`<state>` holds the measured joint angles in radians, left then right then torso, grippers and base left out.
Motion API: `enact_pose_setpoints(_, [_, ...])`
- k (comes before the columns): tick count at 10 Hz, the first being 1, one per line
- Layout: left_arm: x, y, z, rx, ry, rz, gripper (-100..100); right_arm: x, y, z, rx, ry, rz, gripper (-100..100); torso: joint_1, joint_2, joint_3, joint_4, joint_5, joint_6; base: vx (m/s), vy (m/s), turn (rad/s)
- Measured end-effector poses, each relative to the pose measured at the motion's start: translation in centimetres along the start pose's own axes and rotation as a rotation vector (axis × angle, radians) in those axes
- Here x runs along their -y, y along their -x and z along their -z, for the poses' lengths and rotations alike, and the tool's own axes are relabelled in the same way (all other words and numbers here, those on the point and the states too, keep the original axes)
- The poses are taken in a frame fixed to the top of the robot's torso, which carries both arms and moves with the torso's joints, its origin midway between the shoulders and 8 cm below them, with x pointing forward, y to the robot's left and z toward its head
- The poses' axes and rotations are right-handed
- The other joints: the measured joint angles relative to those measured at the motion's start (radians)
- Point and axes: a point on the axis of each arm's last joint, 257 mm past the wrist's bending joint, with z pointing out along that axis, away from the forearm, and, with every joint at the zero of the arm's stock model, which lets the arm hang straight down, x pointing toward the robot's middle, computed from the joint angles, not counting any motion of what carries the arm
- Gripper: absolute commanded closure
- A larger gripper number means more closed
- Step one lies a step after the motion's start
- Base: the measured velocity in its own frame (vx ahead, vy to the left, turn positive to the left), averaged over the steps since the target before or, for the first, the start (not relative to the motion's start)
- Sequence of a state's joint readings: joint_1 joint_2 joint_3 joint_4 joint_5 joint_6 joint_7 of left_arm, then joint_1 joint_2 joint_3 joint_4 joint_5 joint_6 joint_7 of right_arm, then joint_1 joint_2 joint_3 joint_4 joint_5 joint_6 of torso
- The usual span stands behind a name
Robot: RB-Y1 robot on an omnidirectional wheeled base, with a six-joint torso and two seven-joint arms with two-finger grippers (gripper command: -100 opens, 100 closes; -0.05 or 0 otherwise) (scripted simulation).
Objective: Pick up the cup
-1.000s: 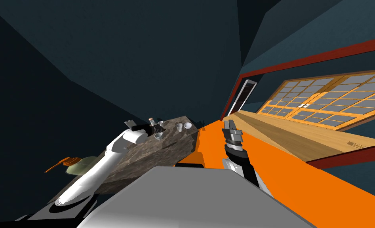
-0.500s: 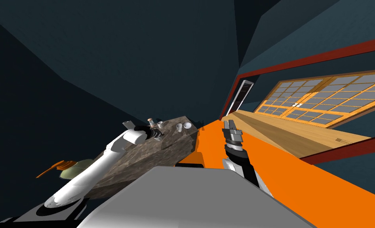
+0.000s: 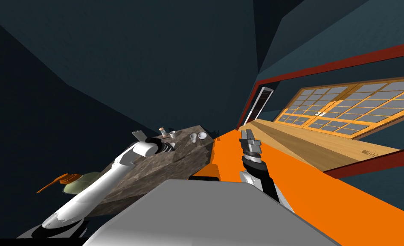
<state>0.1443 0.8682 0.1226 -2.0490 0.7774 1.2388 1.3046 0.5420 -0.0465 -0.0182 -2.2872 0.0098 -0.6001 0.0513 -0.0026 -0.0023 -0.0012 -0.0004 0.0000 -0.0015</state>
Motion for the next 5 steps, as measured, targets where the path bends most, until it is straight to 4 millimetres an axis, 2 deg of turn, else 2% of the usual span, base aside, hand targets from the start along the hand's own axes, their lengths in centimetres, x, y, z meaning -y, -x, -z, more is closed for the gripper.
enact_pose_setpoints(2, [1.4,0.1,-0.2,0.001,-0.003,-0.002,-100,0.0,0.0,0.0,0.0,0.0,0.0,0,-0.004,-0.001,-0.001,0.0,-0.001,0.0,0.025,-0.106,0.054])
enact_pose_setpoints(5, [3.0,1.0,-0.6,0.011,-0.003,-0.013,-100,0.0,0.0,0.0,0.0,0.0,0.0,0,-0.002,-0.001,0.0,0.0,-0.001,0.0,0.02,-0.059,0.033])
